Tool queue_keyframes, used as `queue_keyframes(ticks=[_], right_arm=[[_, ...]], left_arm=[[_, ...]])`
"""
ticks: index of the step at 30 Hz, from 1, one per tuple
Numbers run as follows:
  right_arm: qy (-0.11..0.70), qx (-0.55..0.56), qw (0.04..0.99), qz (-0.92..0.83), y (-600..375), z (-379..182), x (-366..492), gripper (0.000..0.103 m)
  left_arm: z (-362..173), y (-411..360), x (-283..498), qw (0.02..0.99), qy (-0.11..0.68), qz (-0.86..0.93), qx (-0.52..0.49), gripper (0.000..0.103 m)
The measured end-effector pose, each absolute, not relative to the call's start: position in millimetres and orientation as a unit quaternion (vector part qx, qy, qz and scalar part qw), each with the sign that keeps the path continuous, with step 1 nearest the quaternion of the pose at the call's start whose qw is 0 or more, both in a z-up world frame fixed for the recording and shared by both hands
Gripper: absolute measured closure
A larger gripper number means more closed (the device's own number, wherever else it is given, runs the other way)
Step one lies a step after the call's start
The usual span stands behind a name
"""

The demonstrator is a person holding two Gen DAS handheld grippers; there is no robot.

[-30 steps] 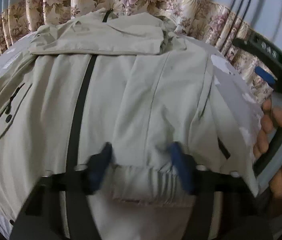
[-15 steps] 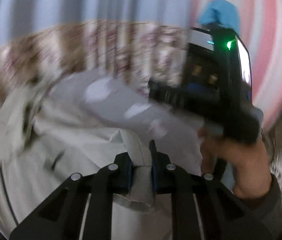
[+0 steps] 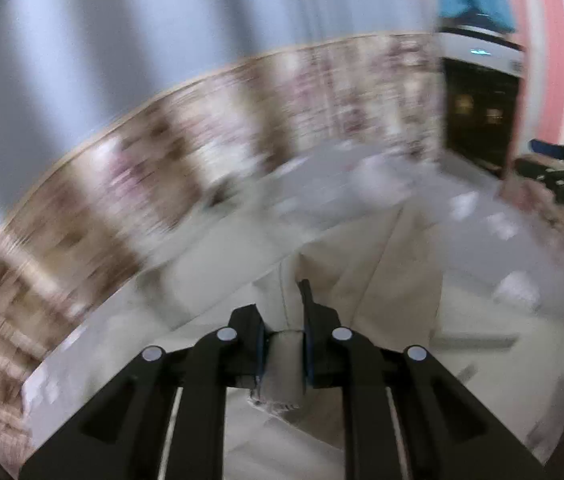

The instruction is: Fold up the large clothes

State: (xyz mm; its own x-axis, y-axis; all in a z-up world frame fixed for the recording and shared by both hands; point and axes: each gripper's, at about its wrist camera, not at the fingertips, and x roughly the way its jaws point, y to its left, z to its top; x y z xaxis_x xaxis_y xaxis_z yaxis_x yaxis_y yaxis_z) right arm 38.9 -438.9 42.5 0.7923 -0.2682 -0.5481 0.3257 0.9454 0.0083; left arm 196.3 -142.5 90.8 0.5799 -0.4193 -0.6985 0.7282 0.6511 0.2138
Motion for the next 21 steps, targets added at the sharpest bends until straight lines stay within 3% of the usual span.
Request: queue_keyframes(ticks=[5,13,16,21], right_arm=[[0.307,-0.029,0.950,-0.045,-326.9,41.3,110.4,0.006],[0.374,-0.218,0.889,0.149,-162.8,-5.5,156.2,0.008],[0.372,-0.198,0.902,0.097,-167.2,-10.3,171.2,0.010],[0.341,-0.059,0.936,-0.058,-242.4,3.8,203.9,0.005]], left_arm=[[110.8,-11.8,219.5,0.887,0.300,-0.300,0.184,0.088],[126.1,6.4,217.7,0.894,0.278,-0.330,0.119,0.088],[131.5,6.6,216.3,0.888,0.279,-0.348,0.110,0.088],[154.5,18.0,219.9,0.874,0.279,-0.395,0.045,0.087]])
